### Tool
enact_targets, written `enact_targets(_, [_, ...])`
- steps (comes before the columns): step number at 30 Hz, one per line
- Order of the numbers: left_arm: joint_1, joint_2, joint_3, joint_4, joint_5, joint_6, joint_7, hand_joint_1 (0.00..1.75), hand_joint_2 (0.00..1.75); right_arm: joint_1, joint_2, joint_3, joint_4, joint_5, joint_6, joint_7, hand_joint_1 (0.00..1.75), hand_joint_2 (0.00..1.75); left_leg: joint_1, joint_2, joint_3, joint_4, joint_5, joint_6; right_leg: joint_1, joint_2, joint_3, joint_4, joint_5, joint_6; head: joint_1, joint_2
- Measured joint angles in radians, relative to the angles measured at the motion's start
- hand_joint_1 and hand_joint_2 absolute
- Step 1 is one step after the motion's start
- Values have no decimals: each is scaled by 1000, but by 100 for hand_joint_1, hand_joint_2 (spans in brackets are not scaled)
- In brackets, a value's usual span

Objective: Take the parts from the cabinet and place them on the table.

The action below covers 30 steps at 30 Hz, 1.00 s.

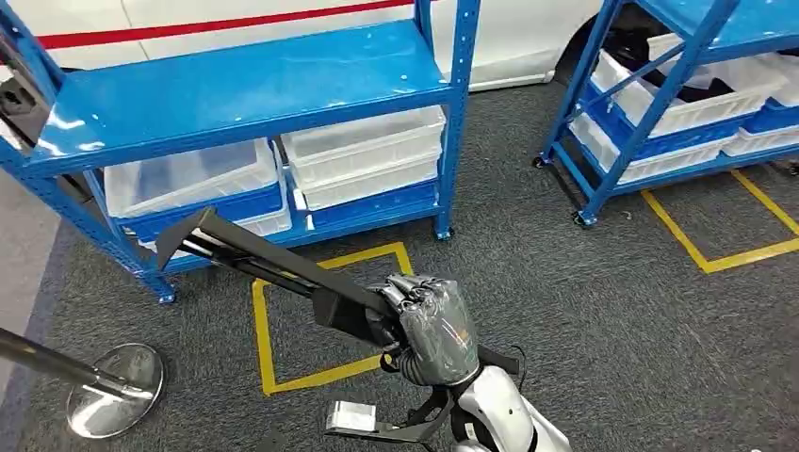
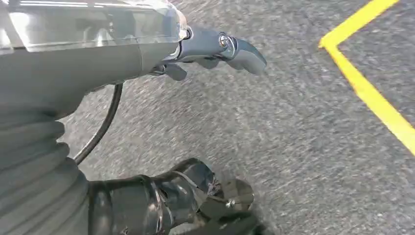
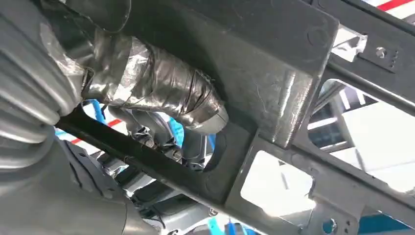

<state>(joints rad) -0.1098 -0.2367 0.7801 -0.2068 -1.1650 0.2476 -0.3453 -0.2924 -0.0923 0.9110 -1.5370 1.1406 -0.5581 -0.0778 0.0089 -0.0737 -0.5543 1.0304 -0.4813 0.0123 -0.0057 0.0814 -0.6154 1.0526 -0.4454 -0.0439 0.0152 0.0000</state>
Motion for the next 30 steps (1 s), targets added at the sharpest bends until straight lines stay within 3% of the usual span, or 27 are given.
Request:
enact_targets(1, [1, 2, 0, 0, 0, 0, 0, 0, 175, 1, 2, -3, -1, -2, -3, -2, 175, 175, 1, -9, 6, -14, -1, 3, 3, 9, -4, 2, 3, 7, 0, 0])
enact_targets(4, [-1, 2, 0, 0, 0, 0, 1, 0, 175, 22, 10, -13, -5, -17, -24, -14, 175, 175, -7, 16, 8, -22, 3, 6, -8, 38, -14, -9, 16, 28, -3, 0])
enact_targets(5, [0, 0, 0, 0, 0, 1, 1, 0, 175, 30, 10, -18, -6, -21, -29, -16, 175, 175, 5, 30, 14, -44, 16, 10, 3, 49, -13, -15, 22, 38, -1, 0])
enact_targets(6, [0, 1, 0, 0, -1, 2, 2, 0, 175, 40, 10, -24, -7, -27, -35, -20, 175, 175, 7, 45, 19, -55, 24, 11, 1, 12, -18, 0, 6, 36, -2, 0])
enact_targets(7, [0, 2, 0, 0, -2, 4, 2, 0, 175, 43, 11, -27, -7, -35, -43, -25, 175, 175, 7, 57, 19, -60, 27, 18, 4, -37, -43, 50, -35, 40, 7, 0])
enact_targets(8, [2, 2, 0, 0, -2, 5, 3, 0, 175, 47, 12, -30, -7, -46, -47, -32, 175, 175, 5, 70, 18, -60, 28, 19, 1, -59, -76, 126, -78, 46, 6, 0])
enact_targets(10, [8, 2, 0, 0, -2, 5, 4, 0, 175, 71, 13, -37, -7, -70, -61, -53, 175, 175, 3, 98, 16, -58, 25, 20, -6, -73, -136, 262, -135, 54, 6, 0])
enact_targets(11, [11, 2, 0, 0, -2, 6, 4, 0, 175, 85, 13, -42, -7, -82, -67, -65, 175, 175, 3, 110, 16, -56, 24, 19, -8, -75, -143, 283, -133, 57, 6, 0])
enact_targets(12, [12, 2, 0, 0, -2, 7, 4, 0, 175, 98, 13, -47, -7, -92, -71, -76, 175, 175, 3, 122, 15, -54, 22, 18, -11, -78, -124, 253, -108, 59, 7, 0])
enact_targets(14, [11, 2, 0, 0, -2, 7, 4, 0, 175, 109, 16, -55, -7, -103, -77, -89, 175, 175, 4, 144, 16, -43, 13, 11, -13, -102, -26, 83, -28, 58, 7, 0])
enact_targets(15, [11, 2, 0, 0, -2, 8, 4, 0, 175, 111, 19, -58, -8, -107, -81, -94, 175, 175, 2, 154, 16, -34, 6, 5, -10, -141, 17, -2, -19, 54, 6, 0])
enact_targets(16, [11, 2, 0, 0, -2, 8, 4, 0, 175, 116, 23, -60, -9, -113, -89, -105, 175, 175, -7, 161, 14, -29, 1, -3, 1, -164, 19, -3, -27, 43, 6, 0])
enact_targets(17, [12, 3, 0, 0, -2, 10, 4, 0, 175, 125, 28, -67, -14, -126, -100, -122, 175, 175, -7, 166, 14, -28, -1, -8, 1, -145, 16, -2, -26, 36, 5, 0])
enact_targets(19, [11, 3, 0, 0, -4, 13, 2, 0, 175, 150, 35, -79, -24, -141, -124, -168, 175, 175, -6, 183, 20, -30, -2, -17, 4, -129, 11, -2, -26, 28, 5, 0])
enact_targets(20, [12, 3, 0, 0, -5, 15, 1, 0, 175, 161, 39, -86, -32, -145, -129, -184, 175, 175, -5, 190, 22, -29, -5, -22, -2, -116, 12, -8, -21, 20, 5, 0])
enact_targets(21, [11, 3, 0, 0, -7, 16, 1, 0, 175, 170, 44, -90, -37, -146, -129, -190, 175, 175, 1, 150, 18, -15, -22, -30, -7, -107, 14, -12, -17, 12, 5, 0])
enact_targets(22, [12, 3, 0, 0, -7, 17, 0, 0, 175, 173, 48, -95, -39, -148, -130, -192, 175, 175, 4, 112, 1, 27, -58, -32, -8, -98, 12, -13, -14, 7, 5, 0])
enact_targets(23, [13, 3, 0, 0, -7, 17, 0, 0, 175, 174, 54, -98, -40, -149, -131, -193, 175, 175, 4, 93, -31, 102, -103, -35, -8, -87, 9, -13, -13, 3, 4, 0])
enact_targets(25, [16, 3, 0, 0, -8, 17, 0, 0, 175, 182, 57, -103, -40, -151, -133, -201, 175, 175, 4, 83, -102, 257, -169, -38, -5, -62, 6, -11, -11, 1, 4, 0])
enact_targets(26, [19, 3, 0, 0, -8, 17, 0, 0, 175, 190, 58, -109, -40, -156, -134, -214, 175, 175, 4, 82, -121, 297, -170, -37, -4, -49, 6, -11, -11, 1, 4, 0])
enact_targets(27, [20, 3, 0, 0, -11, 17, 0, 0, 175, 199, 60, -114, -40, -159, -134, -226, 175, 175, 4, 81, -115, 277, -143, -35, -3, -35, 6, -9, -11, 1, 4, 0])
enact_targets(29, [19, 4, 0, 0, -22, 17, 0, 0, 175, 208, 69, -127, -40, -170, -134, -253, 175, 175, 4, 71, -47, 125, -49, -27, -3, -6, 7, -4, -11, 1, 4, 0])
enact_targets(30, [19, 4, 0, 0, -27, 17, 0, 0, 175, 208, 76, -131, -40, -175, -134, -262, 175, 175, 4, 39, -5, 31, -3, -20, -3, 7, 7, -2, -11, 2, 4, 0])
